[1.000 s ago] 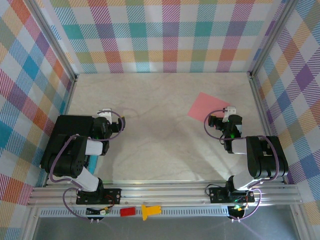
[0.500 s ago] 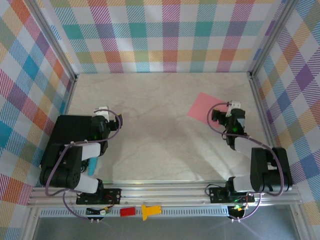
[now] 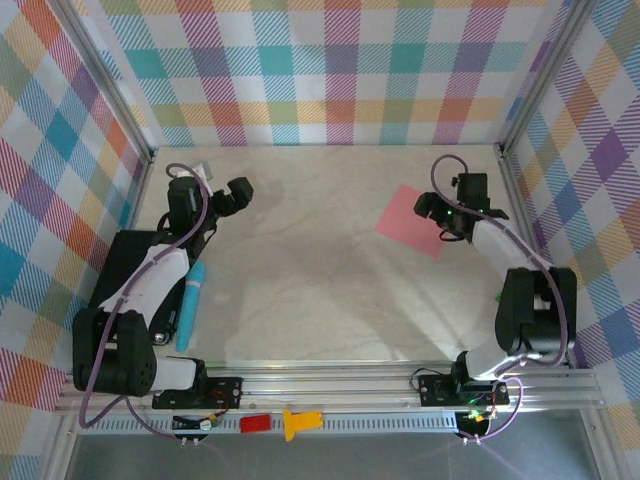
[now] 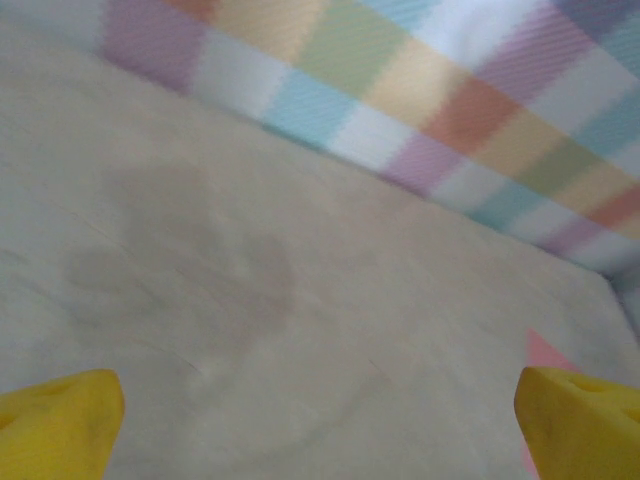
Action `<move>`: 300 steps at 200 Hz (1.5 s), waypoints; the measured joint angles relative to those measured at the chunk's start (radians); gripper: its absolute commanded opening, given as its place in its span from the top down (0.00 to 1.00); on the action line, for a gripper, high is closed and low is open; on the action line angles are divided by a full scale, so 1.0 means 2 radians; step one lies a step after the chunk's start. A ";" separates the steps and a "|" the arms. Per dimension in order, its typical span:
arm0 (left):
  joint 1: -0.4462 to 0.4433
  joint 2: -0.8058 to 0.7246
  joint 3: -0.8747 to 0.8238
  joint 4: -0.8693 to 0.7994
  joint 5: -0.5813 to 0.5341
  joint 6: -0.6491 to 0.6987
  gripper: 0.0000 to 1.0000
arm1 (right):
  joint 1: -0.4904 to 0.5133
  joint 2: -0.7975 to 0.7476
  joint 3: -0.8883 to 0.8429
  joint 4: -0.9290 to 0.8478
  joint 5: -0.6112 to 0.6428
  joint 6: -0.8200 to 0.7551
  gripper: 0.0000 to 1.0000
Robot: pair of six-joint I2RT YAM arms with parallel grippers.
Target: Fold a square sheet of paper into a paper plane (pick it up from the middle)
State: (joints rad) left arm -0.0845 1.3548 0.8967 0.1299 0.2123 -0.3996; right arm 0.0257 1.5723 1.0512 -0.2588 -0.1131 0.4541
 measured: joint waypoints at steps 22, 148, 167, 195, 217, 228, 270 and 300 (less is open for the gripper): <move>-0.004 0.030 -0.003 -0.006 0.065 -0.029 0.00 | 0.003 0.046 0.032 -0.028 -0.036 0.020 0.37; -0.062 0.110 -0.006 -0.009 0.150 -0.101 0.00 | 0.015 0.179 0.106 -0.092 -0.053 0.068 0.44; -0.065 0.118 -0.006 -0.009 0.153 -0.107 0.00 | 0.020 0.187 0.110 -0.099 -0.052 0.069 0.44; -0.069 0.126 -0.006 -0.007 0.158 -0.109 0.00 | 0.030 0.192 0.123 -0.114 -0.047 0.071 0.43; -0.069 0.128 -0.006 -0.002 0.159 -0.109 0.00 | 0.044 0.204 0.142 -0.133 -0.050 0.071 0.43; -0.069 0.128 -0.006 0.000 0.159 -0.109 0.00 | 0.051 0.209 0.148 -0.139 -0.055 0.071 0.43; -0.069 0.129 -0.006 0.002 0.158 -0.109 0.00 | 0.096 0.215 0.157 -0.152 -0.080 0.082 0.43; -0.069 0.130 -0.007 0.001 0.149 -0.109 0.00 | 0.154 0.215 0.149 -0.148 -0.092 0.096 0.43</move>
State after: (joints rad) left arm -0.2222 1.6154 0.8833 0.1326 0.5110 -0.6178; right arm 0.3328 2.0022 1.3499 -0.5556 -0.2970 0.6456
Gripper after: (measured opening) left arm 0.997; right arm 0.568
